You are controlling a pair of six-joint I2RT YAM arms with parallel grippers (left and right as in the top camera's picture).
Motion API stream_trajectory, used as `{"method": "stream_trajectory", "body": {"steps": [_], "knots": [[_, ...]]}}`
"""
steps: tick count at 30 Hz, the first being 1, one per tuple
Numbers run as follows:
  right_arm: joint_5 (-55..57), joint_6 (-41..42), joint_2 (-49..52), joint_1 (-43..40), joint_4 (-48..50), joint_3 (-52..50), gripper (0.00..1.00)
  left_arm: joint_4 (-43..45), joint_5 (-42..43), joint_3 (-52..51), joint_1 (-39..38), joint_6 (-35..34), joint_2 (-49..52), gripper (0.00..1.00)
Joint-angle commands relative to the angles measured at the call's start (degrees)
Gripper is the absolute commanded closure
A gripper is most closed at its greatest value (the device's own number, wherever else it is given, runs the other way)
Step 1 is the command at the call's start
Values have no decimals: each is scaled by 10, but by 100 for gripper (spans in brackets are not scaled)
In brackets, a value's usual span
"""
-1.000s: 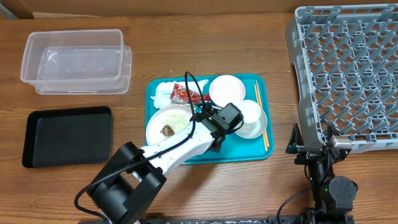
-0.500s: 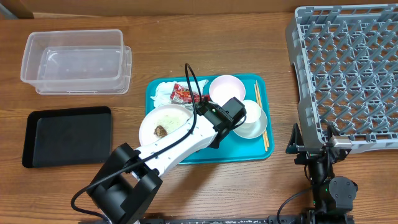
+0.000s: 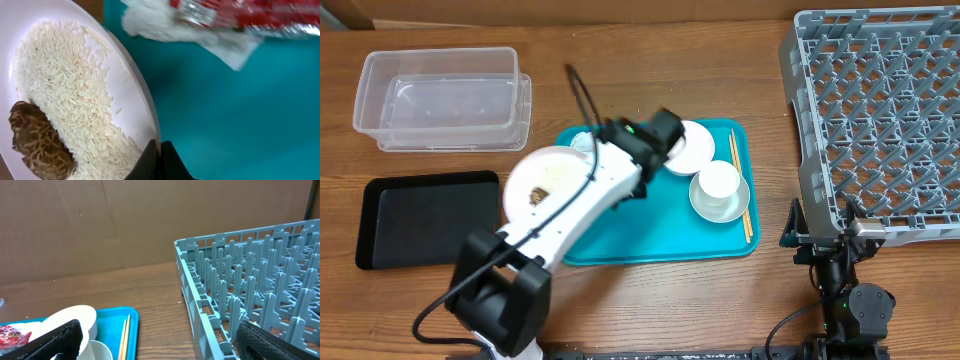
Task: Sort waste into correct bins and load items into the dishwasher
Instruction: 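Lift the white plate with the left gripper over the black tray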
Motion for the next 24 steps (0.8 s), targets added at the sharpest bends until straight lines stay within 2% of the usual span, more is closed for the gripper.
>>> {"method": "stream_trajectory", "body": {"steps": [1,11,24], "knots": [[5,-2,-6,-2,3,-6,0,-23,-26,52,57,-10,6,96],[5,-2,-6,-2,3,-6,0,-35,25,82,229,1,6,96],[5,-2,-6,-2,3,-6,0,-25,247,82,445,91,6,96]]}}
